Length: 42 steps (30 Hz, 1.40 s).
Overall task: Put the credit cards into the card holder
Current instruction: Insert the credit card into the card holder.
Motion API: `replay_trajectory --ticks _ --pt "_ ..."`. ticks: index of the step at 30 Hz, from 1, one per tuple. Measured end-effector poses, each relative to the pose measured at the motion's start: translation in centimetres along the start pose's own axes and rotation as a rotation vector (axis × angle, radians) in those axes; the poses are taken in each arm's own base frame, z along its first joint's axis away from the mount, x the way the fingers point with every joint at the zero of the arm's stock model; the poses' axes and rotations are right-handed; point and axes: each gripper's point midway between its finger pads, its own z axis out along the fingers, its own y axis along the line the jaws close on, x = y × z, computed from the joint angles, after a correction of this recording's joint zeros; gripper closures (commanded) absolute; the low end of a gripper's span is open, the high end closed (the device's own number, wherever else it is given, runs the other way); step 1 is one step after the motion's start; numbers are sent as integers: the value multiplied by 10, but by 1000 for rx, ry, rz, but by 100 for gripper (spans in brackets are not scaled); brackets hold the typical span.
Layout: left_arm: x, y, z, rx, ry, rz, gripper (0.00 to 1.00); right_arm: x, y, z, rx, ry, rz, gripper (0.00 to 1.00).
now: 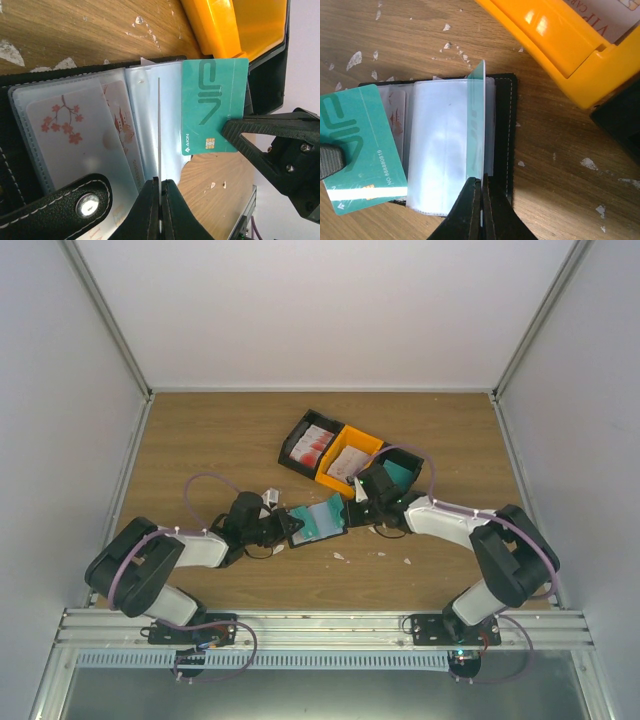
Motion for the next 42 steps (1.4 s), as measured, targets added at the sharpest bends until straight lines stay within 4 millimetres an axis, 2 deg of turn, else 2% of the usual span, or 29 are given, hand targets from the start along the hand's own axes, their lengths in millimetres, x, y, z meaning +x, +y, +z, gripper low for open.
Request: replay_trajectory --ticks 11,21,31,42 --pt "0 2 1 -8 1 10 100 -3 -4 0 54 10 0 100" --pt "6 6 12 25 53 -35 100 -6 -7 -1 79 4 -1 99" --pt "11 1 17 87 99 -94 100 -6 -9 -1 87 0 -1 99" --pt "5 -9 23 134 117 -104 100 -7 -9 -2 90 3 0 99"
